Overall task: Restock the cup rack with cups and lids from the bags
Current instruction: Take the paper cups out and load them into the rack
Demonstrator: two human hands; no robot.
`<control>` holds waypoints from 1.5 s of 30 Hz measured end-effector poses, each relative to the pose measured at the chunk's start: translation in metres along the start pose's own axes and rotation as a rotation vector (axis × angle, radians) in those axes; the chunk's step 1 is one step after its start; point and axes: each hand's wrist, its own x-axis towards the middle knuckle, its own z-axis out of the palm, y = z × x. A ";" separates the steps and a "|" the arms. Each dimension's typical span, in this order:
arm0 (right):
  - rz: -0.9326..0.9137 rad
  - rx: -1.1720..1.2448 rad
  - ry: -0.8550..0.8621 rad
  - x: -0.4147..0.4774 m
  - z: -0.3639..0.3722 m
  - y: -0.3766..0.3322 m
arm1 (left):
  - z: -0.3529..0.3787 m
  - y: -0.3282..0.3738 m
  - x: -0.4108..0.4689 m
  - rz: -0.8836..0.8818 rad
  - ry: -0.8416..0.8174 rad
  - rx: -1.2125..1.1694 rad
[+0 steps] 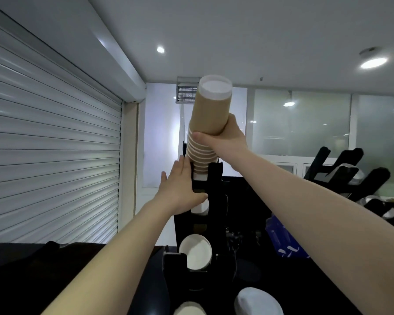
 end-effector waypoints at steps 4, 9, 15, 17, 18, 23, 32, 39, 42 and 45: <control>0.033 -0.046 -0.078 0.007 0.011 0.005 | -0.001 0.000 -0.001 -0.001 -0.001 -0.025; 0.064 -0.101 -0.124 0.014 0.018 0.009 | 0.000 0.001 -0.001 0.004 0.005 -0.034; 0.019 -0.093 -0.135 0.017 0.023 0.007 | -0.001 0.001 -0.001 0.000 0.008 -0.041; -0.010 -0.116 -0.148 0.015 0.022 0.009 | 0.000 0.002 0.000 0.005 0.014 -0.040; -0.030 -0.144 -0.162 0.013 0.021 0.009 | 0.001 0.002 0.000 0.011 0.019 -0.043; -0.012 -0.185 -0.191 0.005 0.019 0.022 | 0.001 0.000 0.000 0.019 0.030 -0.056; -0.011 -0.003 -0.027 -0.010 0.021 0.043 | 0.003 -0.001 0.001 0.015 0.019 -0.029; -0.252 -0.399 -0.081 -0.021 0.008 0.037 | 0.003 0.000 0.001 0.009 0.009 0.003; -0.204 -0.493 -0.162 -0.023 0.000 0.020 | -0.001 0.002 -0.001 0.009 0.001 0.042; -0.193 -0.609 -0.252 -0.031 -0.016 0.007 | -0.005 0.007 -0.008 0.035 0.053 0.153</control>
